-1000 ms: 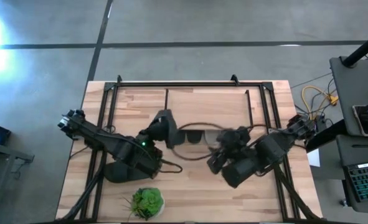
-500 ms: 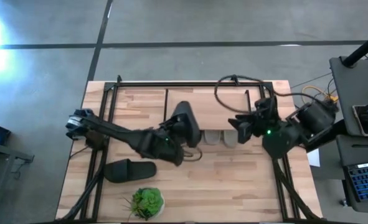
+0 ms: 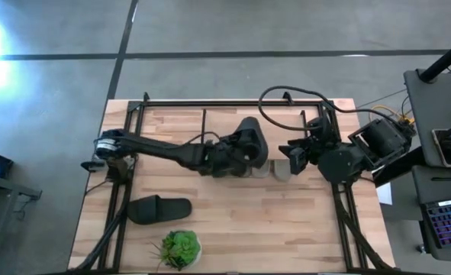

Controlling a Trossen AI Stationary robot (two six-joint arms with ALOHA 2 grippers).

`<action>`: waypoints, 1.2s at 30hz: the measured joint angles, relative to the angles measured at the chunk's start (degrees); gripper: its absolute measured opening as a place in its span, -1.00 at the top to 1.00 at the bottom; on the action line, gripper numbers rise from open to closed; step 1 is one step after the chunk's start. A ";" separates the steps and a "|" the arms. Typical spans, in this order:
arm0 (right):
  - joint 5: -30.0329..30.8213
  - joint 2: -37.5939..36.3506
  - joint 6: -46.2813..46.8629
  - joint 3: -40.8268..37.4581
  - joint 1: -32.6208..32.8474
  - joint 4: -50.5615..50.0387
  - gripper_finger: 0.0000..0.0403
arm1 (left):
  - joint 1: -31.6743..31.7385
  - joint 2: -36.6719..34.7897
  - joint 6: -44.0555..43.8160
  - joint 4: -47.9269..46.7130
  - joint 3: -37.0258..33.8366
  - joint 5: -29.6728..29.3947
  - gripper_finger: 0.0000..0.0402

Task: Pick and place slides into the shelf
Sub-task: Put the black slipper on the shelf

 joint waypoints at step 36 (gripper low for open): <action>-13.55 -3.00 -21.41 -16.06 -17.99 5.20 0.96 | 6.21 2.09 6.35 3.59 0.63 3.92 1.00</action>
